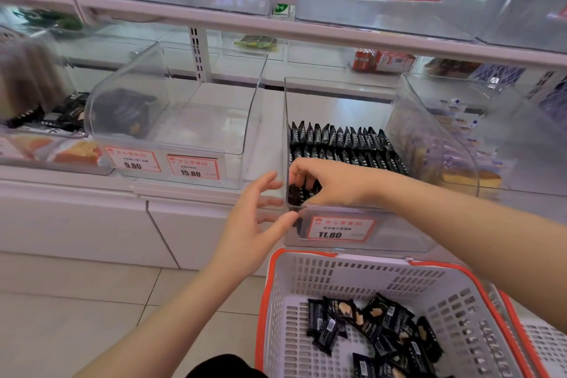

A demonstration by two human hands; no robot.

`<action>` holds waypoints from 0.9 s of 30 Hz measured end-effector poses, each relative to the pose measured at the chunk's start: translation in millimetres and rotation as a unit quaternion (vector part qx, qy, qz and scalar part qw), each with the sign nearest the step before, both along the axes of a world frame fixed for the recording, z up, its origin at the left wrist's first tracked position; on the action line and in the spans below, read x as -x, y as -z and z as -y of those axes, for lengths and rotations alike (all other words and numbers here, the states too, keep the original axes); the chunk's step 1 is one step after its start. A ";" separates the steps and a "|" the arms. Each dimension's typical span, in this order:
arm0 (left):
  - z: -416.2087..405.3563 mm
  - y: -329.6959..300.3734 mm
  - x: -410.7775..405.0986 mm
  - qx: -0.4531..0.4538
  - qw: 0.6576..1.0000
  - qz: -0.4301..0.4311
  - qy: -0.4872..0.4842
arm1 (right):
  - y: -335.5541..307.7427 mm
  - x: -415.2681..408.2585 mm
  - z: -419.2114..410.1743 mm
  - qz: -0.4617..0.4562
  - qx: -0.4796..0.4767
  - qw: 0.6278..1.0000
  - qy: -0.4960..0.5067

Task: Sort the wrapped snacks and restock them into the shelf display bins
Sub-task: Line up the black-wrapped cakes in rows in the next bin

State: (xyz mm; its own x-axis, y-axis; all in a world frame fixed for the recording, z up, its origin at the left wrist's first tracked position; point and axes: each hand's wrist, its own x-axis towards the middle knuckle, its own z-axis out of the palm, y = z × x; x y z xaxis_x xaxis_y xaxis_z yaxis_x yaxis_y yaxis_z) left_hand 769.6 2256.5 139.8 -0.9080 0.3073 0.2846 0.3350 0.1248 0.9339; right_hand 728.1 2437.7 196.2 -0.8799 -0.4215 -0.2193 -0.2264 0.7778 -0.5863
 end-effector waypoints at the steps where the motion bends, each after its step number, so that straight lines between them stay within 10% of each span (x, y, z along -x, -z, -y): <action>1: 0.8 -9.0 0.8 0.008 0.998 -0.056 -0.025 | -0.5 0.9 -2.4 -0.004 -0.010 1.000 0.016; 6: -18.1 -91.6 25.2 0.235 0.856 -0.460 -0.007 | 8.0 3.1 -7.0 -0.011 0.004 0.993 0.118; 10: -63.5 -134.1 41.6 0.683 0.637 -0.331 0.133 | 9.4 7.2 -11.1 0.015 -0.018 0.976 0.218; 15: -86.1 -123.7 51.4 0.822 0.468 -0.242 0.214 | 2.2 3.9 -14.4 0.090 -0.135 0.972 0.172; 27: -96.1 -87.9 51.9 0.821 0.496 -0.217 0.181 | 10.0 6.9 -18.5 0.179 -0.021 0.973 0.143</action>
